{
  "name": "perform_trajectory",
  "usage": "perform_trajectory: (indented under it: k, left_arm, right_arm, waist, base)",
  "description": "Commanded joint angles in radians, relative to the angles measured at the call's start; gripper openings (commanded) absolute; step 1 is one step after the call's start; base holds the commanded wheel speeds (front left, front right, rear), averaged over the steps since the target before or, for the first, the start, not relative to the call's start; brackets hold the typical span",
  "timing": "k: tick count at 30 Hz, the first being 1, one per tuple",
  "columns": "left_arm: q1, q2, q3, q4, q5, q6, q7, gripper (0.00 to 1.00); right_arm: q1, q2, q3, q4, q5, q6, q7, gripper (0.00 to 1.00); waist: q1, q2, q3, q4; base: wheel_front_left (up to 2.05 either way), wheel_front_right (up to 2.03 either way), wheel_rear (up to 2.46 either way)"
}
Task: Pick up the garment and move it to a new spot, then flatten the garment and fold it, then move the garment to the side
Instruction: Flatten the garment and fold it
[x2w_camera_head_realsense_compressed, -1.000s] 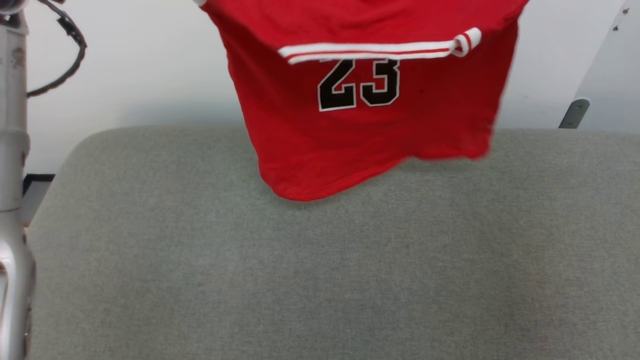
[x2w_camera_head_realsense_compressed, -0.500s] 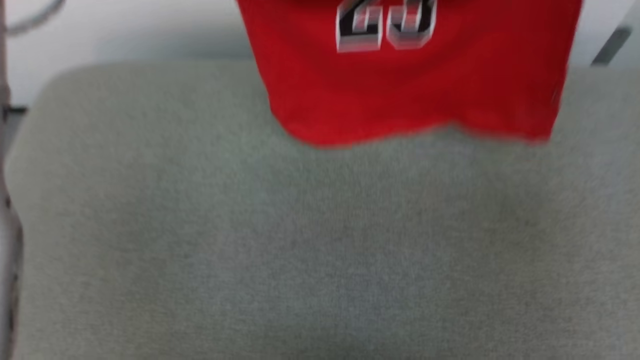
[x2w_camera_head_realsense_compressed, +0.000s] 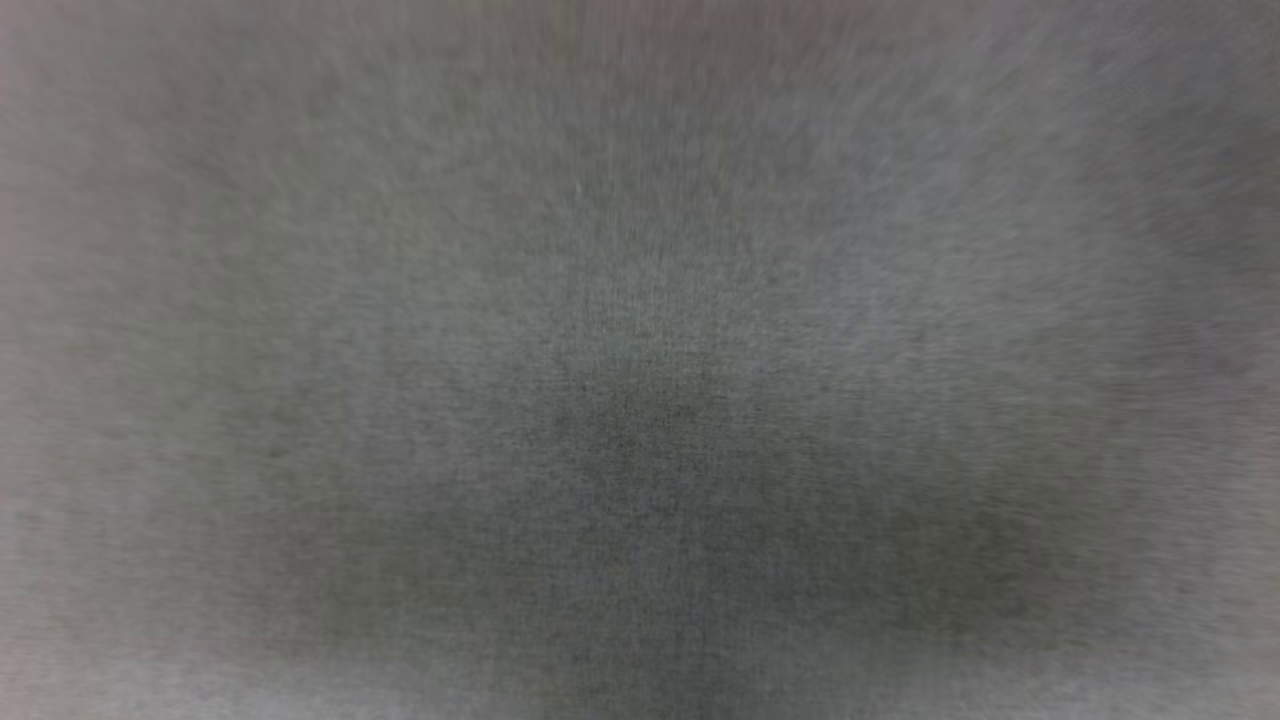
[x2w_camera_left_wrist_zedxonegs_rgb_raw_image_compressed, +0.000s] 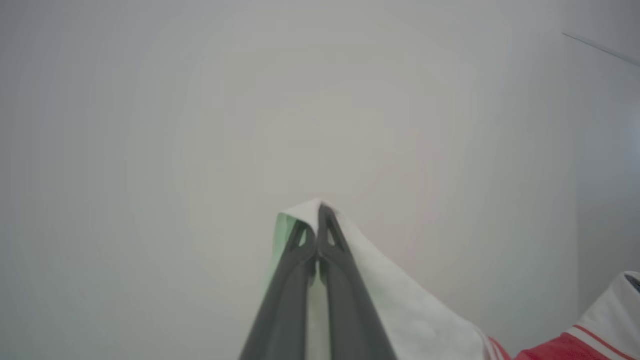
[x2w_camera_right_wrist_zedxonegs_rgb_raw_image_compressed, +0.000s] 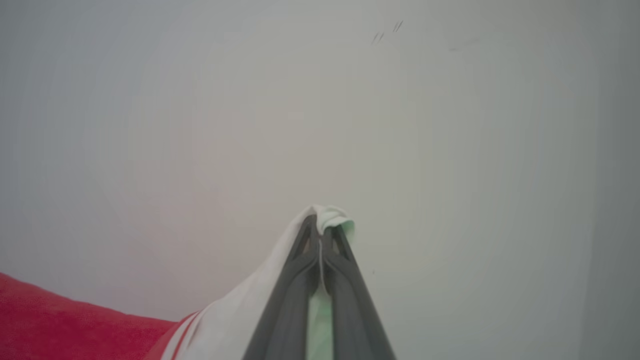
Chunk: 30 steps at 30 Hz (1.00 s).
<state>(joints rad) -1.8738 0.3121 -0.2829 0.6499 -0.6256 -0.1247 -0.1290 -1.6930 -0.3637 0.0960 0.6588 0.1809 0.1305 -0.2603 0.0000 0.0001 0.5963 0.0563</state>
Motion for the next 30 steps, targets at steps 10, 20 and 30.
perform_trajectory:
  k: [10,20,30]
  left_arm:
    - [0.215,0.064,-0.174,0.006,-0.18,-0.006,-0.099,0.0]
    - [0.429,0.124,-0.321,-0.024,-0.363,-0.006,0.092,0.0]
    - [0.779,0.277,-0.371,-0.231,-0.485,0.026,0.255,0.0]
  right_arm:
    - [0.196,-0.021,0.129,-0.018,0.133,0.0,-0.004,0.0]
    - [0.422,-0.134,0.162,-0.127,0.527,0.0,0.172,0.0]
    - [0.828,-0.242,0.049,-0.321,0.769,0.0,0.411,0.0]
  waist:
    - [0.0,-0.0001,0.21,0.086]
    - [0.0,-0.0001,0.051,0.133]
    - [0.0,-0.0001,-0.176,0.11]
  base:
    - [0.0,0.0,0.0]
    - [0.0,0.0,0.0]
    - [0.0,0.0,0.0]
